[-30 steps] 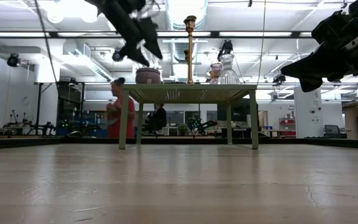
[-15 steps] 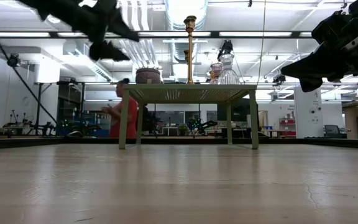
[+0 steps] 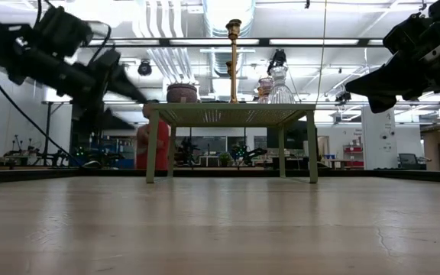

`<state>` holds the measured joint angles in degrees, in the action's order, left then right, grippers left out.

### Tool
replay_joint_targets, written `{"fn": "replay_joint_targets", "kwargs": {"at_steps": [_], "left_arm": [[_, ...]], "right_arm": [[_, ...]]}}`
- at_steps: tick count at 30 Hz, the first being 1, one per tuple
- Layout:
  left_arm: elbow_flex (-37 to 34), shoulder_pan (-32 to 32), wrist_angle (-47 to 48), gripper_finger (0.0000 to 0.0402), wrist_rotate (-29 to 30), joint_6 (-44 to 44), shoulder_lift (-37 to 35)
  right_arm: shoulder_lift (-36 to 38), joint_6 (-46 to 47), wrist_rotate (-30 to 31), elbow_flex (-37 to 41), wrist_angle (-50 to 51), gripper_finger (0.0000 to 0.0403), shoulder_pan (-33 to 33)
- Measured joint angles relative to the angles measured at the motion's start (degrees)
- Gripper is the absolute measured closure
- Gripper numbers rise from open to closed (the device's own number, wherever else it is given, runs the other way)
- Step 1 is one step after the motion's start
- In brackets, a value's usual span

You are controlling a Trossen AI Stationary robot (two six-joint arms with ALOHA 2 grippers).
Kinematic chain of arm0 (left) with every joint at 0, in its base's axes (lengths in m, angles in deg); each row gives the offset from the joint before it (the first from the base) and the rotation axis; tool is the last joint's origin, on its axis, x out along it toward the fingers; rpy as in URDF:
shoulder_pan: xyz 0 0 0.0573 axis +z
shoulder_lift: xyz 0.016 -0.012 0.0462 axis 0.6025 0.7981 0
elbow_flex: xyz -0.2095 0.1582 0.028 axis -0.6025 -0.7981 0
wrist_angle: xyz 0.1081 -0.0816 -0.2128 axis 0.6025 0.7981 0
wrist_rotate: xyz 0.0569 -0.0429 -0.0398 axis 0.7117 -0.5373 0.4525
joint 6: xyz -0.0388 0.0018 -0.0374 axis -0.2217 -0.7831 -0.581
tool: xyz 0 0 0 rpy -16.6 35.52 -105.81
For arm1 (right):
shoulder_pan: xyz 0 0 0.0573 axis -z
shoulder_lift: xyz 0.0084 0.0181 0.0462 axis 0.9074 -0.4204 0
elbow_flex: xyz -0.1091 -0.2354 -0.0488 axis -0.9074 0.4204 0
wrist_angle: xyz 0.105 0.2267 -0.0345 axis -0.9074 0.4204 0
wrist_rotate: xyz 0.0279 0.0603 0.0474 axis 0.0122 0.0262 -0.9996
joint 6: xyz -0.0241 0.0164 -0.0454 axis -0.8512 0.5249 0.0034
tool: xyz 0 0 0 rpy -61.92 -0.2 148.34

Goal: Pick & Place candle stick holders
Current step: Return to Home Position

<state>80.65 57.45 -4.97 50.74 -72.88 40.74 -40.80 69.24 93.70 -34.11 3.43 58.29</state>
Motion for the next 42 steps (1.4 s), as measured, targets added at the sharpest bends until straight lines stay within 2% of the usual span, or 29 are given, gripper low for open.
{"fn": "replay_joint_targets", "kwargs": {"at_steps": [6,12,18,21,24,26,31,34,37,42], "left_arm": [[-4.7,0.5,-0.4,0.0005,0.6,-5.5,0.0],[-5.5,0.0,-1.0,0.0005,0.2,-1.2,0.2],[-5.5,-0.1,-3.3,0.0005,0.2,-0.8,0.6],[-5.5,-0.4,-5.4,0.0021,0.6,3.2,0.6],[-5.4,-0.7,-6.5,0.0070,0.6,7.1,0.5],[-5.4,-0.8,-6.5,0.0121,0.7,8.1,0.4],[-5.7,-2.6,-7.2,0.0281,0.8,10.3,0.4],[-6.9,-5.3,-12.0,0.0375,0.9,10.5,0.0],[-8.8,-9.3,-17.2,0.0387,0.7,14.5,-1.4],[-10.3,-13.7,-17.2,0.0389,0.7,23.8,-5.8]], "right_arm": [[0.0,0.0,0.0,0.0,0.0,0.0394,0.0],[0.0,0.0,0.0,0.0,0.0,0.0394,0.0],[0.0,0.0,0.0,0.0,0.0,0.0394,0.0],[0.0,0.0,0.0,0.0,0.0,0.0394,0.0],[0.0,0.0,0.0,0.0,0.0,0.0394,0.0],[0.0,0.0,0.0,0.0,0.0,0.0394,0.0],[0.0,0.0,0.0,0.0,0.0,0.0394,0.0],[0.0,0.0,0.0,0.0,0.0,0.0394,0.0],[0.0,0.0,0.0,0.0,0.0,0.0394,0.0],[0.0,0.0,0.0,0.0,0.0,0.0394,0.0]]}}
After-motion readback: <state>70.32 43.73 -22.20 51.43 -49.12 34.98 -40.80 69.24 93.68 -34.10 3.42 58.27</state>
